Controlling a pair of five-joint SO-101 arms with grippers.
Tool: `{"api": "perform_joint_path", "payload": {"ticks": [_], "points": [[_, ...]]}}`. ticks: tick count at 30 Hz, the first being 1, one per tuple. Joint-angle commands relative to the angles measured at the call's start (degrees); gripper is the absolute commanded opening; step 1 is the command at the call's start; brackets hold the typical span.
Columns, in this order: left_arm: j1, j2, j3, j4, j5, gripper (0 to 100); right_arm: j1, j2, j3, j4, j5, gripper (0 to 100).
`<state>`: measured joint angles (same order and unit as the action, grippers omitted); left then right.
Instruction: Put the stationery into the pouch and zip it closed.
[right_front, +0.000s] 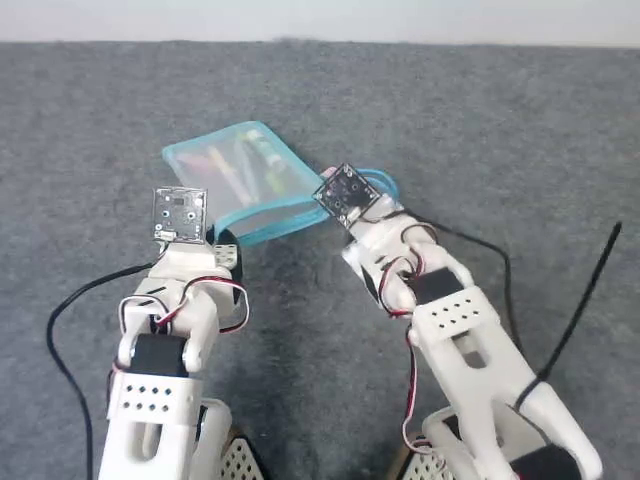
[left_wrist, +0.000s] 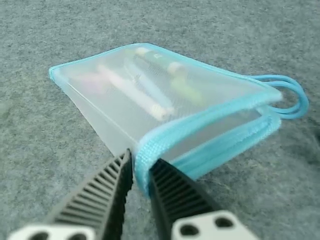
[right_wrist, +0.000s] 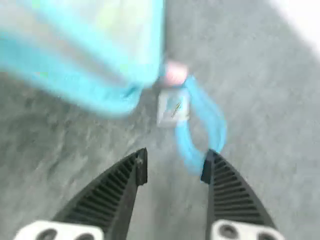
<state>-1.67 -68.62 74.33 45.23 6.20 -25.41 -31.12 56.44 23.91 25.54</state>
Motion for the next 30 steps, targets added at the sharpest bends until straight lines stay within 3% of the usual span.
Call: {"api": "perform_joint_path", "payload": {"ticks": [1, 10, 15, 27, 30], "points": [[0.2, -1.0, -3.9, 0.1, 0.3, 1, -1.0, 8.0, -1.4, -12.0, 3.9, 19.9], [0.3, -0.9, -11.7, 4.8, -2.2, 1, -2.9, 31.2, -11.7, -29.0, 8.3, 19.5], [0.2, -1.0, -12.4, 6.4, -2.6, 1, -2.2, 35.6, -15.6, -34.9, 8.4, 12.5], [-0.1, -1.0, -12.2, 7.4, -2.6, 1, -1.8, 43.0, -16.1, -53.2, 8.2, 12.1], [-0.1, -1.0, -12.2, 7.3, -2.6, 1, -2.1, 43.8, -16.1, -53.2, 8.6, 4.3]]}}
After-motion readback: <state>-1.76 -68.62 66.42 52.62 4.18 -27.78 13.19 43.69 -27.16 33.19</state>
